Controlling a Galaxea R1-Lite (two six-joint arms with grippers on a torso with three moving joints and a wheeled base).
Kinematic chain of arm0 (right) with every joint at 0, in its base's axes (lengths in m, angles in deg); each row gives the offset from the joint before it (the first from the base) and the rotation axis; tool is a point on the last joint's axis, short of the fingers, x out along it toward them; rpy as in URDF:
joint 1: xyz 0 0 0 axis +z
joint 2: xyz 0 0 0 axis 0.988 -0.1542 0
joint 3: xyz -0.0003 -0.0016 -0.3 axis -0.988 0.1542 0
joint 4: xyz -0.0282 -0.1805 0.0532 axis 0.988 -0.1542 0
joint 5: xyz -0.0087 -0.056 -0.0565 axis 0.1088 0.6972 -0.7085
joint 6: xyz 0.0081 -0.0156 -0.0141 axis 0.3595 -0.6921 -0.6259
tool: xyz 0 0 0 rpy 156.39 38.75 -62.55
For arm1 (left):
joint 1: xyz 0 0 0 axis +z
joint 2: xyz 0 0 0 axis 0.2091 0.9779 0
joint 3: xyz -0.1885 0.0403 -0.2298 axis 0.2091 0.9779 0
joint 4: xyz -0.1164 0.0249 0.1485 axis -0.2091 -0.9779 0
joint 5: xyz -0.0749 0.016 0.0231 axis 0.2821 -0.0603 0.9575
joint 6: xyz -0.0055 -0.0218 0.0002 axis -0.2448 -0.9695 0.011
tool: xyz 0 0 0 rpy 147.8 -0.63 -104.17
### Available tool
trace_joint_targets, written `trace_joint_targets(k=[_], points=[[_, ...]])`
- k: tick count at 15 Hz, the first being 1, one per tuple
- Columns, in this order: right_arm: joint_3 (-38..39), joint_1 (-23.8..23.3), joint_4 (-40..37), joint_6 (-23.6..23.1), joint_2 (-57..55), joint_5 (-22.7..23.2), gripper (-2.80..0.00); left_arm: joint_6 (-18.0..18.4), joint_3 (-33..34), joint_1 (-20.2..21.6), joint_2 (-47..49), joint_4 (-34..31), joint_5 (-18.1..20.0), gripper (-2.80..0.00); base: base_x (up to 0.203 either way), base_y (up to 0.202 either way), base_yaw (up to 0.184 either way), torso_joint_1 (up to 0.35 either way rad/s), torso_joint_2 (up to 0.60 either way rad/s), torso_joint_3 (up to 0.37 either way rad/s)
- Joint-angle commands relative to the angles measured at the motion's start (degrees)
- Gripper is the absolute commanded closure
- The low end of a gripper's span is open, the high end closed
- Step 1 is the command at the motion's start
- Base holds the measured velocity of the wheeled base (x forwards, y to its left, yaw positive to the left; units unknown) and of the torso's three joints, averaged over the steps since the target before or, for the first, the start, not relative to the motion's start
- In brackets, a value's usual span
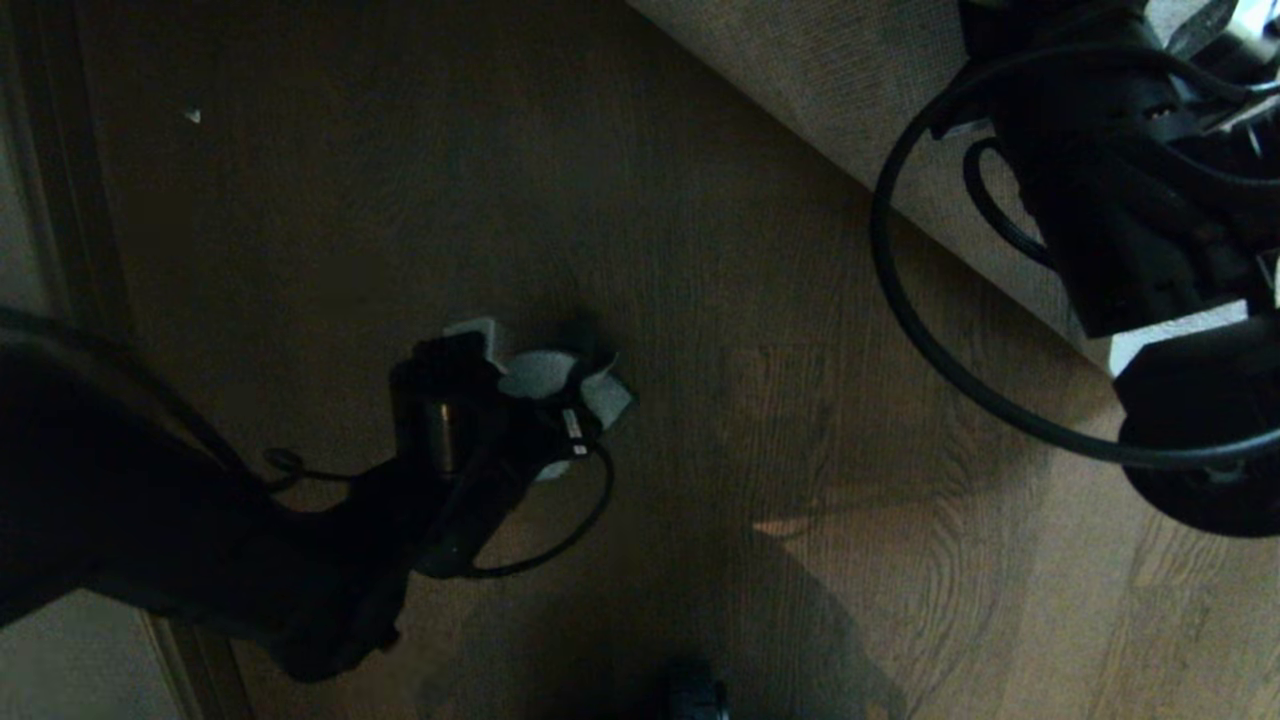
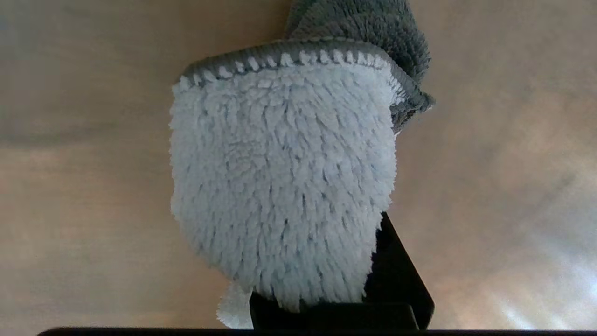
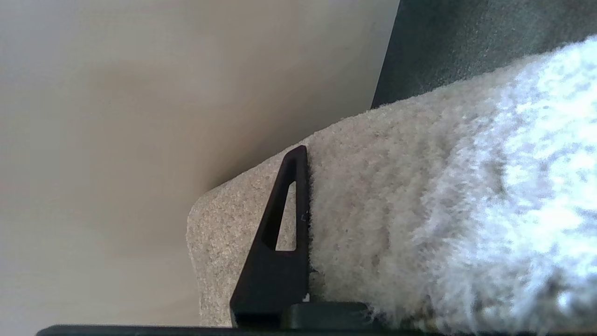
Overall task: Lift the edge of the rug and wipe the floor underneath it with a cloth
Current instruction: Wipe the floor under the carpet with a rag
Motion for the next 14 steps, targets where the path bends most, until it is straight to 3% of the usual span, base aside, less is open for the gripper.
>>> trace_joint_targets(k=[1, 7, 14], points=[[0.05, 0.04, 2.78, 0.23, 0.08, -0.09, 0.0, -0.15, 3.53, 3.06, -4.13, 0.34, -0.14, 0.0, 0.0, 0.0, 0.0, 0.0, 0.0, 0.0], [0.14, 0.04, 2.78, 0.31, 0.43, -0.09, 0.0, -0.15, 11.54, 8.53, -10.81, 0.0, -0.14, 0.0, 0.0, 0.0, 0.0, 0.0, 0.0, 0.0], [0.14, 0.04, 2.78, 0.23, 0.52, -0.09, 0.0, -0.15, 19.23, 9.87, -16.66, -0.19, -0.08, 0.0, 0.0, 0.0, 0.0, 0.0, 0.0, 0.0]])
